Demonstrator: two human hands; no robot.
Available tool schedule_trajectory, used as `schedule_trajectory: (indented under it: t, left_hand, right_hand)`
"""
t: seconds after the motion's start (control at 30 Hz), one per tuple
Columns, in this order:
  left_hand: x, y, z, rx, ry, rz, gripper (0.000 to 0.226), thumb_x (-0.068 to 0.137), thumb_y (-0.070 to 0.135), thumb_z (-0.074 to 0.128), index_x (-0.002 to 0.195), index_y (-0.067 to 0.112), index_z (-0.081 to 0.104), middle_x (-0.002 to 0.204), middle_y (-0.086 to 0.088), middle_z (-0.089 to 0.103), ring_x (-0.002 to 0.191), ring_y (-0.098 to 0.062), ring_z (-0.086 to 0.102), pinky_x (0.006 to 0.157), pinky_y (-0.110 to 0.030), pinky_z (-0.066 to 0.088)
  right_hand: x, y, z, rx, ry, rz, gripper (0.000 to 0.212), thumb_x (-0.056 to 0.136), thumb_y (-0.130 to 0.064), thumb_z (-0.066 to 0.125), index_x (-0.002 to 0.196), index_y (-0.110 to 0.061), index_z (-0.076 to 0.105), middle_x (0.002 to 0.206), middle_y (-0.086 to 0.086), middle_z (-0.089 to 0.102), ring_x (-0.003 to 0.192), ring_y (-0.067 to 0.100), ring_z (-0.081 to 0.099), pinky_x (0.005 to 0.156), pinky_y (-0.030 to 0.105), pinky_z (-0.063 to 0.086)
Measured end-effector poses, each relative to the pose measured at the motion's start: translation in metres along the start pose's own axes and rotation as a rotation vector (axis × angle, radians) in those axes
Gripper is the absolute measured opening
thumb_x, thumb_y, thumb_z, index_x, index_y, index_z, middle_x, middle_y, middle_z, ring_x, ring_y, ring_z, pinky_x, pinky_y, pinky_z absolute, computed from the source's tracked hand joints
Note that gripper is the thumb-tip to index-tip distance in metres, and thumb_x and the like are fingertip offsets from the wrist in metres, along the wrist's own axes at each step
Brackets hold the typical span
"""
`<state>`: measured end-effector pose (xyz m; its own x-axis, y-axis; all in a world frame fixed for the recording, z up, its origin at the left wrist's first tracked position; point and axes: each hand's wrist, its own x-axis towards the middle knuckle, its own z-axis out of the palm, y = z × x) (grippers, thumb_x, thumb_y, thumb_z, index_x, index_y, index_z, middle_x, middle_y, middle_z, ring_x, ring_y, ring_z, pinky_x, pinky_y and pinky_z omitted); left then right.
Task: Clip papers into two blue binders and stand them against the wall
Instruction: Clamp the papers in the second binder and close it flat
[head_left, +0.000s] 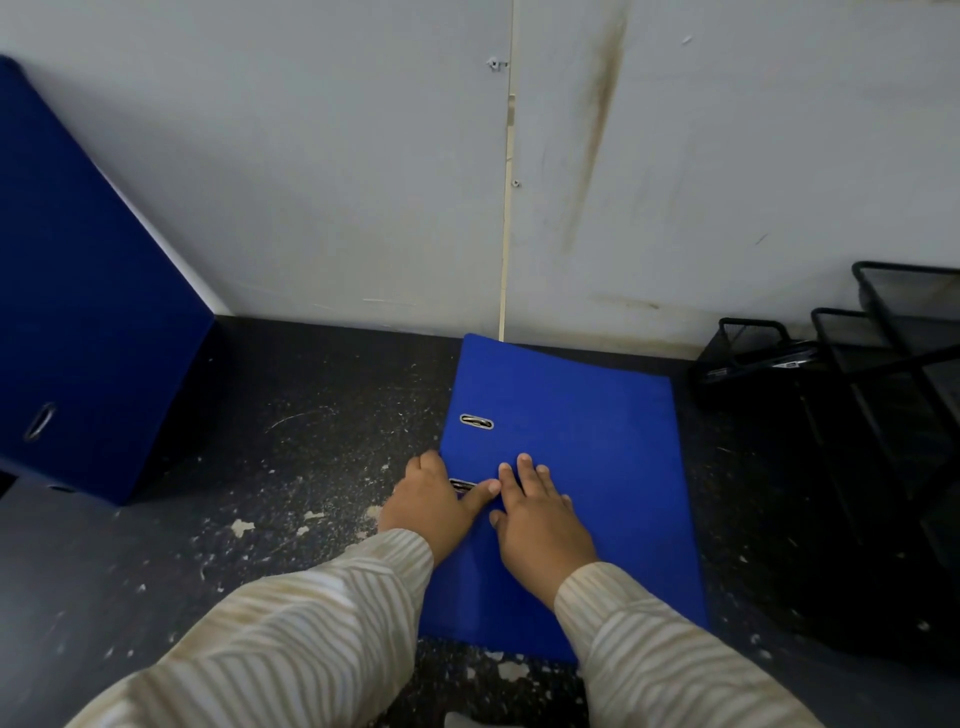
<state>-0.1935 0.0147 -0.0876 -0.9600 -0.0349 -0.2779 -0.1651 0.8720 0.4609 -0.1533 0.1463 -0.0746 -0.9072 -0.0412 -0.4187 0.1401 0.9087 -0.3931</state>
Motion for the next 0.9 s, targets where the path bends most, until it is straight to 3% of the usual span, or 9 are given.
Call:
schedule_trajectory:
  t: [0.37, 0.6, 0.8, 0.9]
  left_hand:
    - [0.004, -0.005, -0.001, -0.105, -0.008, 0.030, 0.050, 0.085, 0.053, 0.056, 0.113, 0.012, 0.049, 0.121, -0.008, 0.054, 0.101, -0.027, 0.060, 0.080, -0.037, 0.047]
    - [0.001, -0.009, -0.001, -0.219, -0.006, 0.012, 0.043, 0.084, 0.056, 0.054, 0.109, 0.020, 0.052, 0.117, -0.003, 0.055, 0.091, -0.018, 0.056, 0.082, -0.036, 0.049]
    - [0.038, 0.015, -0.011, -0.203, -0.092, -0.155, 0.082, 0.073, 0.074, 0.050, 0.127, 0.012, 0.049, 0.134, -0.012, 0.046, 0.119, -0.032, 0.050, 0.098, -0.045, 0.044]
    - [0.058, 0.033, -0.011, -0.152, -0.076, -0.152, 0.078, 0.079, 0.068, 0.049, 0.130, 0.010, 0.046, 0.137, -0.013, 0.044, 0.121, -0.034, 0.048, 0.097, -0.044, 0.044]
  right_hand:
    - [0.001, 0.001, 0.002, -0.016, 0.015, -0.003, 0.058, 0.100, -0.037, 0.031, 0.149, -0.023, 0.004, 0.159, -0.001, -0.007, 0.146, 0.022, -0.005, 0.117, 0.044, 0.012]
    - [0.001, 0.003, 0.002, -0.002, 0.016, -0.005, 0.058, 0.099, -0.038, 0.031, 0.149, -0.024, 0.004, 0.159, -0.003, -0.007, 0.146, 0.020, -0.005, 0.116, 0.042, 0.011]
    - [0.000, 0.003, 0.002, -0.042, 0.025, -0.009, 0.060, 0.099, -0.038, 0.032, 0.149, -0.023, 0.002, 0.159, -0.002, -0.007, 0.146, 0.020, -0.004, 0.117, 0.042, 0.013]
    - [0.001, 0.004, 0.003, -0.068, 0.023, -0.004, 0.061, 0.099, -0.039, 0.032, 0.149, -0.024, 0.001, 0.159, -0.002, -0.008, 0.146, 0.020, -0.004, 0.117, 0.041, 0.013]
